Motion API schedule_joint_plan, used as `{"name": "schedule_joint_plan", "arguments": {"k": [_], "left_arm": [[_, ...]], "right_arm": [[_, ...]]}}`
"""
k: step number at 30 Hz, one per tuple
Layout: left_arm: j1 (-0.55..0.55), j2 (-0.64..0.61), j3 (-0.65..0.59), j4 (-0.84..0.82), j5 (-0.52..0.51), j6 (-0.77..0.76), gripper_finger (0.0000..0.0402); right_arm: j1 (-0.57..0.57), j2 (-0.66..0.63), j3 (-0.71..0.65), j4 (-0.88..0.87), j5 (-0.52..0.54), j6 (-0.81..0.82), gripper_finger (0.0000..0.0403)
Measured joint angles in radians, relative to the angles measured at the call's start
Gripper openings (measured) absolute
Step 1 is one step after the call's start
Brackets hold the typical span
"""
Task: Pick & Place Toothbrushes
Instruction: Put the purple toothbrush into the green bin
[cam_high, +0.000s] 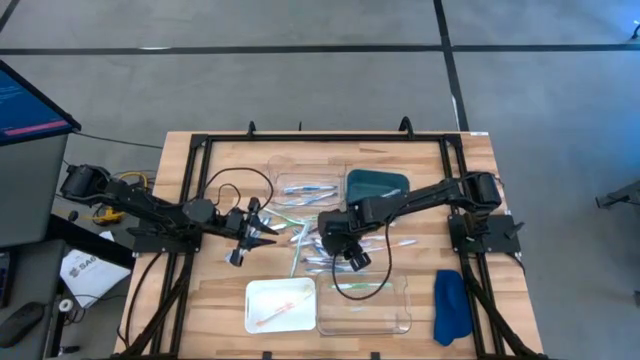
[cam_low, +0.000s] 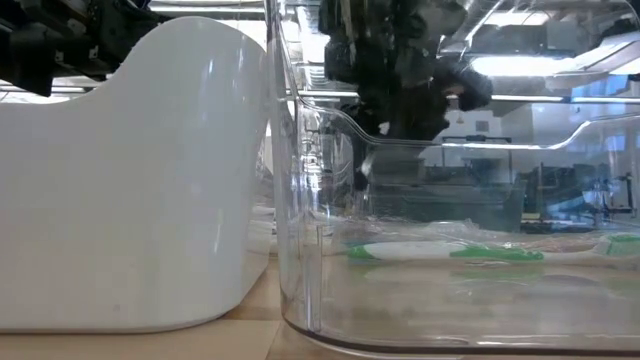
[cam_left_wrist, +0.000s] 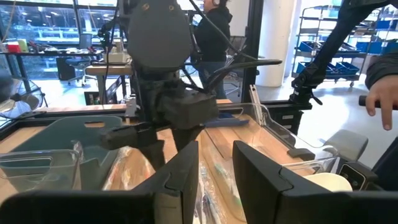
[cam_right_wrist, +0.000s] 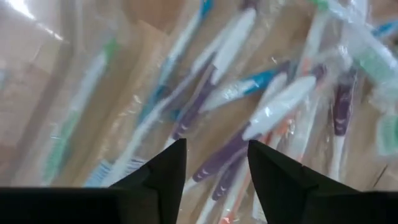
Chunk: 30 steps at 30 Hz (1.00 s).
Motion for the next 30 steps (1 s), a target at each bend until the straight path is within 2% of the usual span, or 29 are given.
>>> {"name": "schedule_joint_plan", "arguments": {"k": [5, 17, 23, 30], "left_arm": [[-0.005, 0.0, 0.0, 0.0, 0.0, 0.001, 0.0094], [-0.005, 0.0, 0.0, 0.001, 0.0, 0.003, 0.0094], [-0.005, 0.0, 0.0, -0.001, 0.0, 0.003, 0.0094], [-0.005, 0.0, 0.0, -0.002, 0.0, 0.003, 0.0094]], "right_arm": [[-0.003, 0.001, -0.029, 0.034, -0.024, 0.033, 0.0165], [-0.014, 0.001, -0.029, 0.058, -0.048, 0.034, 0.0195], [-0.023, 0.0, -0.079, 0.138, -0.049, 0.034, 0.0194], [-0.025, 0.0, -0.091, 0.146, -0.077, 0.05, 0.0194]]}}
